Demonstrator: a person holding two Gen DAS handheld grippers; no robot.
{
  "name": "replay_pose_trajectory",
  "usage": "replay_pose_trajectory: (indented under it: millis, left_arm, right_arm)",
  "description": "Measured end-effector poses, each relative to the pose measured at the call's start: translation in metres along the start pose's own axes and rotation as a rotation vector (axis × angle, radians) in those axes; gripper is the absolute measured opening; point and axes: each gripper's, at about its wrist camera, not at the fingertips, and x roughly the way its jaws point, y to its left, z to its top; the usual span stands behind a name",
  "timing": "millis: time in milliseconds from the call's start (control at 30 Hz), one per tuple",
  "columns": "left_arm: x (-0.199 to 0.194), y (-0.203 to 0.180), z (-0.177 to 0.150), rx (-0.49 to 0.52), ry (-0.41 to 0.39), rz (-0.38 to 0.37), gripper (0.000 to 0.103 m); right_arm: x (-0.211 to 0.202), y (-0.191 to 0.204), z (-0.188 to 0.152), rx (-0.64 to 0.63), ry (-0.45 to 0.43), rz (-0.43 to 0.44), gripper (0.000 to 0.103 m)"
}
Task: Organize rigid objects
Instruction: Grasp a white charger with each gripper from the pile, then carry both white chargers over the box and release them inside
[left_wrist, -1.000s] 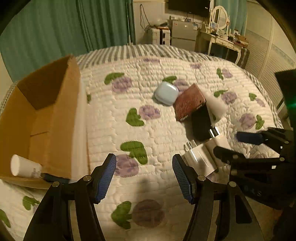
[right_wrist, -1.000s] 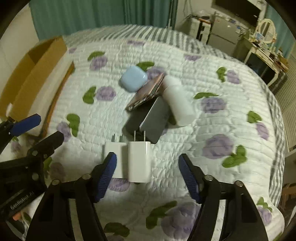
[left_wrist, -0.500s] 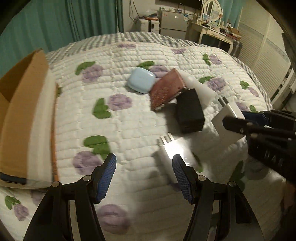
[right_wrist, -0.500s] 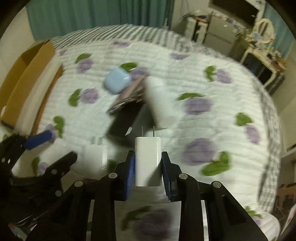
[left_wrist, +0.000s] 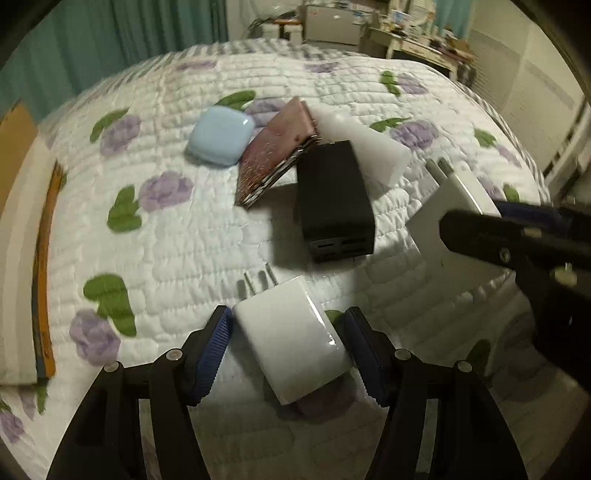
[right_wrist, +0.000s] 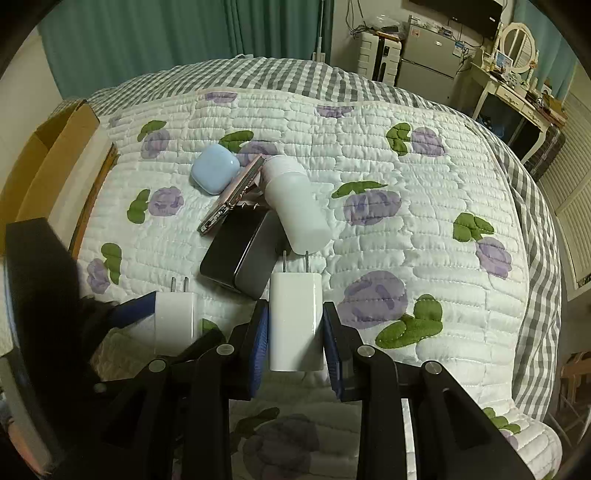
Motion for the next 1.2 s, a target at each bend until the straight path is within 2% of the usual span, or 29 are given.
replay_pose_trajectory:
  millis: [133,200,300,433,567,733,967,1200]
  left_arm:
    - [-0.009,-0.003,-0.004,0.045,-0.019,-0.010,0.060]
    - [-0.017,-0.002,-0.008,0.055,-0.027,-0.017,0.052]
    - [-0.030,0.004,-0.011,0.057,-0.048,-0.039,0.047]
    - [-0.051,0.010,-0.012,0.063,-0.078,-0.057,0.045]
    - [-0.078,0.029,-0.007,0.029,-0.116,-0.084,0.043]
    - [-0.123,0.054,0.006,0.007,-0.204,-0.097,0.042]
    - [-0.171,0.094,0.020,-0.029,-0.295,-0.128,0.042]
    - [-0.209,0.160,0.033,-0.060,-0.381,-0.064,0.042]
  right_arm:
    - [-0.001,0.000,-0.001,0.000,-0.002,-0.002,0.027]
    - [-0.003,0.001,-0.003,0.001,-0.008,-0.005,0.027]
    - [-0.011,0.004,-0.006,0.000,-0.028,-0.022,0.027]
    - [-0.027,0.010,-0.010,0.006,-0.076,-0.038,0.027]
    - [-0.045,0.019,-0.009,0.014,-0.113,-0.033,0.027]
    - [-0.072,0.039,-0.004,0.013,-0.153,-0.023,0.027]
    - [-0.118,0.080,0.021,-0.039,-0.224,-0.027,0.027]
    - [-0.147,0.136,0.056,-0.101,-0.284,0.028,0.027]
